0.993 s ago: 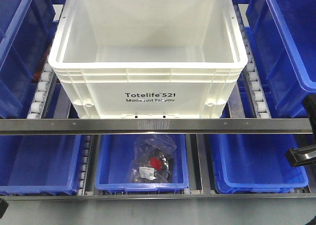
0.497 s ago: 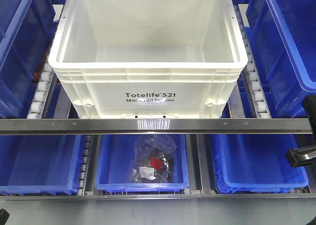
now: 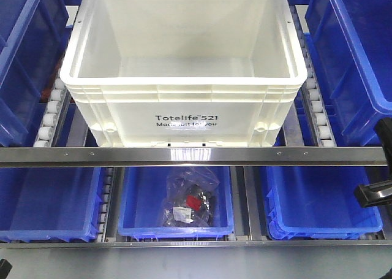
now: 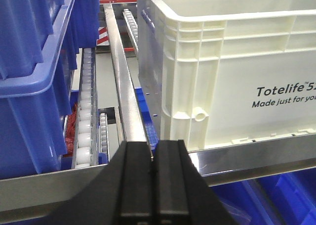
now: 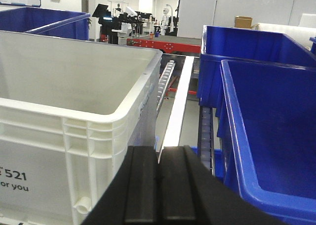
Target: Place moving items into box and shelve
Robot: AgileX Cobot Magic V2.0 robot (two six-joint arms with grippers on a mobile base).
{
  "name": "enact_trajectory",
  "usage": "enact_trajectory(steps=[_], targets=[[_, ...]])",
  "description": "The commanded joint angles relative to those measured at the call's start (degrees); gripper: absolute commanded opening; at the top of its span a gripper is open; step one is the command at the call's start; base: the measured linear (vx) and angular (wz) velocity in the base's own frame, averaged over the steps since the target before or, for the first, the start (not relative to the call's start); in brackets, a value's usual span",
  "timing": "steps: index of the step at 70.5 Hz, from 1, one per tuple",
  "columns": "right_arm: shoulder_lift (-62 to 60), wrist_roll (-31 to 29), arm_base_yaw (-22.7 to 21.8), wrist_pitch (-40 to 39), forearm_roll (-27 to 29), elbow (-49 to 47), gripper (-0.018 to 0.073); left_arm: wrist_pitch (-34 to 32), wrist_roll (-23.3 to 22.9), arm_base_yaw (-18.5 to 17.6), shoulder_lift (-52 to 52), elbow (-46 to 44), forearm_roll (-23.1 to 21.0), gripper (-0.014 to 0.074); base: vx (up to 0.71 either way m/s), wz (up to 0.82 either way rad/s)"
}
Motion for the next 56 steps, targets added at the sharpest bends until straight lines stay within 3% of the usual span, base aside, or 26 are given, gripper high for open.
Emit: enact_trajectory(steps=[1,9,13,15,16,29,42,45,56], targets=[[0.38,0.0,-0.15,-5.03,-0.73,-1.61,-0.0015,-4.53,0.05,-0.22,-0.38,0.9,-0.06,-0.0027,0.0,0.0],[0.59,0.18,-0.15,-4.3,-0.93,-1.6,-0.0015,-4.53,0.05,-0.22,-0.38,0.9,-0.06,-0.0027,0.0,0.0],[0.6,3.1,-0.15,-2.8,-3.48,-1.6,-0.0015,-4.53,0.05,-0.22,-0.38,0.9,-0.06,-0.0027,0.0,0.0],[0.34,6.21,-0.15,-1.91,-5.66,-1.6,-0.0015,-4.53,0.05,-0.22,-0.38,0.9,-0.06,-0.0027,0.0,0.0],[-5.33,21.23,-0.15,8.34,-18.83,-1.55,-0.0015,-4.53,0.05,-0.22,-0.38,0.9,-0.06,-0.0027,0.0,0.0],[-18.31,20.81,-0.15,21.64,-18.75,-0.94,-0.0015,-4.53,0.05,-0.22,-0.38,0.9,-0.06,-0.0027,0.0,0.0],[-30.37,21.23,-0.15,16.97,-14.16,10.0,-0.0015,-4.53,0.05,-0.22,-0.38,0.9,-0.06,-0.0027,0.0,0.0],[-31.49,21.23,-0.2,20.74,-13.4,9.6,-0.0015,-4.53,0.05,-0.22,-0.38,0.9,-0.06,-0.0027,0.0,0.0],[-31.29,21.23,-0.15,20.88,-13.81,9.71,-0.0015,-4.53,0.05,-0.22,-0.38,0.9,-0.06,-0.0027,0.0,0.0]])
